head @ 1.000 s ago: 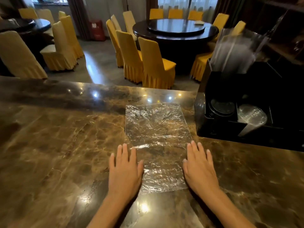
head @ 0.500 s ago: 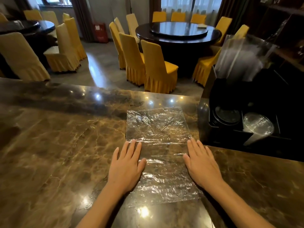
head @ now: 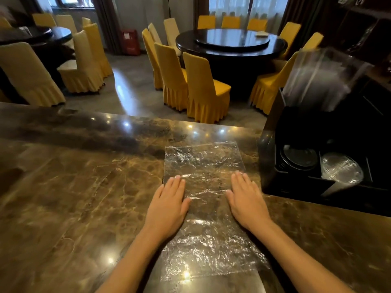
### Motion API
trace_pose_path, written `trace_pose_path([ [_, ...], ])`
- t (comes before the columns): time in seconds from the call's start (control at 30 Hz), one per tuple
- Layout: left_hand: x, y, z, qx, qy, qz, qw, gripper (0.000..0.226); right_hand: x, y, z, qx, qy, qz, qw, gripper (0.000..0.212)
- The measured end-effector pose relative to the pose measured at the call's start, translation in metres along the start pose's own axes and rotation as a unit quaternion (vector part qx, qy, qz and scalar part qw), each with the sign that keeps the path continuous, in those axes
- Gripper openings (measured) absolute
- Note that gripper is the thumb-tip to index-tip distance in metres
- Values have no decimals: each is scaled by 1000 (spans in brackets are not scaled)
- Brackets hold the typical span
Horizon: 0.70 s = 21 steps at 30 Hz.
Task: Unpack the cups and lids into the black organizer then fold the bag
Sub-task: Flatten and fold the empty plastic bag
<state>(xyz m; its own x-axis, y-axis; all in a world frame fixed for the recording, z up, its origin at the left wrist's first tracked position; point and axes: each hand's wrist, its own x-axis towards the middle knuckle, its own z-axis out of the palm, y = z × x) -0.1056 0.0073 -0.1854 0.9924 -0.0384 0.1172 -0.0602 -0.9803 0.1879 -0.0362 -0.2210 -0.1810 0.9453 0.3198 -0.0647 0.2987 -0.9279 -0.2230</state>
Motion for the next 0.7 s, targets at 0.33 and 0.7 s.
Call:
trace_pose_path([
  [0.33, 81, -44, -40, -558, 108, -401, 719, 29, 44, 0, -34, 317, 86, 147, 933, 52],
  [0.7, 109, -60, -54, -484, -46, -357, 798, 6, 98, 10, -54, 366, 72, 239, 897, 43],
])
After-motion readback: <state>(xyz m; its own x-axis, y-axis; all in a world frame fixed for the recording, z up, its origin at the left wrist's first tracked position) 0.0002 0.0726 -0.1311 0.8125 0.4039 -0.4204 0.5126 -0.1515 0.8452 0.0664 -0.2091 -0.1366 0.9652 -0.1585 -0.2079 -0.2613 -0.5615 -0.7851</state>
